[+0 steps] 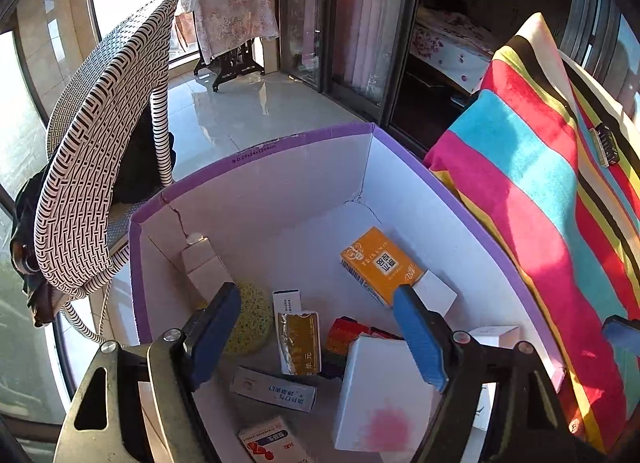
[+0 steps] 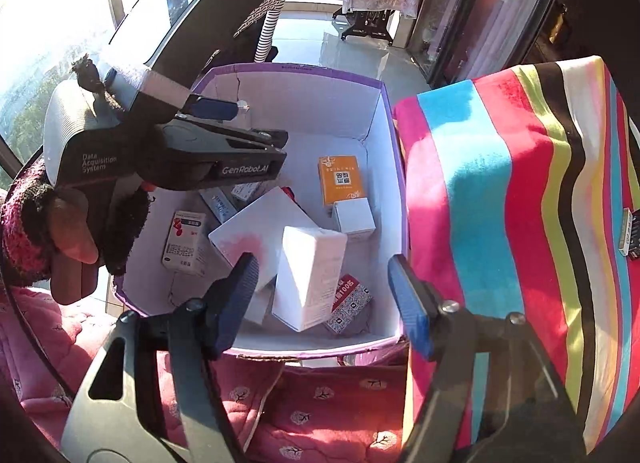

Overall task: Organize objects
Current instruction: 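Move both empty tools back over the table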

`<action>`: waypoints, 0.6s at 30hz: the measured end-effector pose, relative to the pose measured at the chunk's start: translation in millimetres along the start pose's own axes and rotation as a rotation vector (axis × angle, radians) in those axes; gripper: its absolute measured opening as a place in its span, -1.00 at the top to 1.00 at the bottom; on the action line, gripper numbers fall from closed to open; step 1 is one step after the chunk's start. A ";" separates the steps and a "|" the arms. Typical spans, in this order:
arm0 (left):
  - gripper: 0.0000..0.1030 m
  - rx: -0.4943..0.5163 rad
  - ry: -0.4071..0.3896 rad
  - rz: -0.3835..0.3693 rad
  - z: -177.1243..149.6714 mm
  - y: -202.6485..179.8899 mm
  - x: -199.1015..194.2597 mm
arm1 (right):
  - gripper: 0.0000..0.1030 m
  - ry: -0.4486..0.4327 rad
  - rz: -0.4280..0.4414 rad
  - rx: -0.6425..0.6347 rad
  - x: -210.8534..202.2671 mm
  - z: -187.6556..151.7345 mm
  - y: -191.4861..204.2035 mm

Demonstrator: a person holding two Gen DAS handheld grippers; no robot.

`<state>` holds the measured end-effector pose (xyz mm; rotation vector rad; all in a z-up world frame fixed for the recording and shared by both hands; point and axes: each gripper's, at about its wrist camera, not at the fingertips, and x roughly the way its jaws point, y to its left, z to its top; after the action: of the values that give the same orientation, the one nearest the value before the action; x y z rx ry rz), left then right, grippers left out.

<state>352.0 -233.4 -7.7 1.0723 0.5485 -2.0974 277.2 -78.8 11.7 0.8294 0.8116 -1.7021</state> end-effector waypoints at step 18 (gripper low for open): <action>-0.65 0.417 -0.007 -0.513 44.0 -292.4 13.9 | -0.57 -0.007 -0.419 0.655 -28.4 -96.9 -345.3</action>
<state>104.1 -74.0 20.6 1.2463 0.4212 -2.7513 -34.8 99.6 26.3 1.1398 0.4283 -2.4020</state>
